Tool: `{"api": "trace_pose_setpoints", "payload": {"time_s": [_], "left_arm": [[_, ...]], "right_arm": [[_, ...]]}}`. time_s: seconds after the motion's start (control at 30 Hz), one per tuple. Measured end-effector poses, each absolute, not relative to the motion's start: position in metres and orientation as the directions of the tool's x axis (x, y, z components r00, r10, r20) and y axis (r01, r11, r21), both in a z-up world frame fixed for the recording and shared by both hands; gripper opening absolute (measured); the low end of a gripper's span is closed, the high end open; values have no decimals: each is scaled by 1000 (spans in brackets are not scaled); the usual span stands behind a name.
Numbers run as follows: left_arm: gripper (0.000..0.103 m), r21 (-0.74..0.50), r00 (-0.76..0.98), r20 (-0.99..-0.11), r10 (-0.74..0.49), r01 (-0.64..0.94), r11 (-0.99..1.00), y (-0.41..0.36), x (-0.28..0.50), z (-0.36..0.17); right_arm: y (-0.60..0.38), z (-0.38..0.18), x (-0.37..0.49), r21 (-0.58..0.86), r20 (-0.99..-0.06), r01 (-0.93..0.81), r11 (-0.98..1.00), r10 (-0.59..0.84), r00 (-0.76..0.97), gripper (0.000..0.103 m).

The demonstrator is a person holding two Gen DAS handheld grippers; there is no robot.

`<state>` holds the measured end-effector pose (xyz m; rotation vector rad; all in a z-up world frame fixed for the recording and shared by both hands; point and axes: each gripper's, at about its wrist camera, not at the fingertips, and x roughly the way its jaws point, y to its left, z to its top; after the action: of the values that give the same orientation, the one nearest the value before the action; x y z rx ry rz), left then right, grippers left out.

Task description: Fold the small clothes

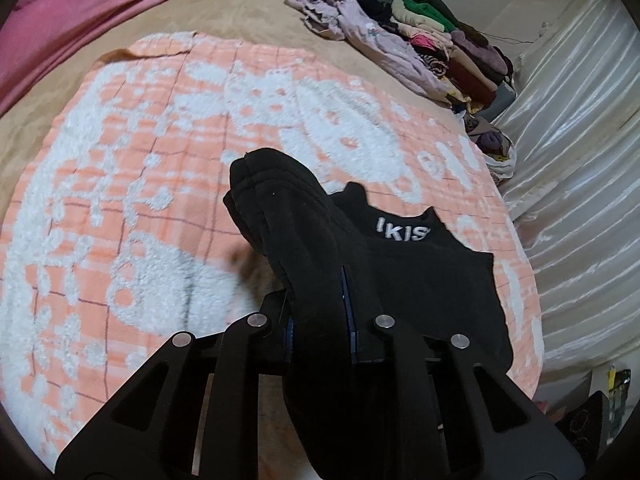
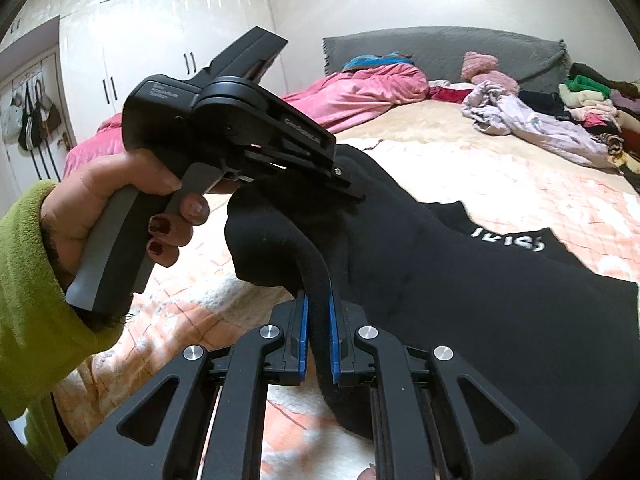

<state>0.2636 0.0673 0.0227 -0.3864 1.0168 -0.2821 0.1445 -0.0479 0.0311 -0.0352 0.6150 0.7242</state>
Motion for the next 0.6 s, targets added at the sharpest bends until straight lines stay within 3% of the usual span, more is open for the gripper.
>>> {"api": "trace_pose_setpoints", "payload": {"time_s": [0.6], "left_arm": [[11,-370,511,-762,-398,160,915,-49,266,71]], "right_arm": [[-149,51,129,318,-436,-476,820,572,695,7]]}}
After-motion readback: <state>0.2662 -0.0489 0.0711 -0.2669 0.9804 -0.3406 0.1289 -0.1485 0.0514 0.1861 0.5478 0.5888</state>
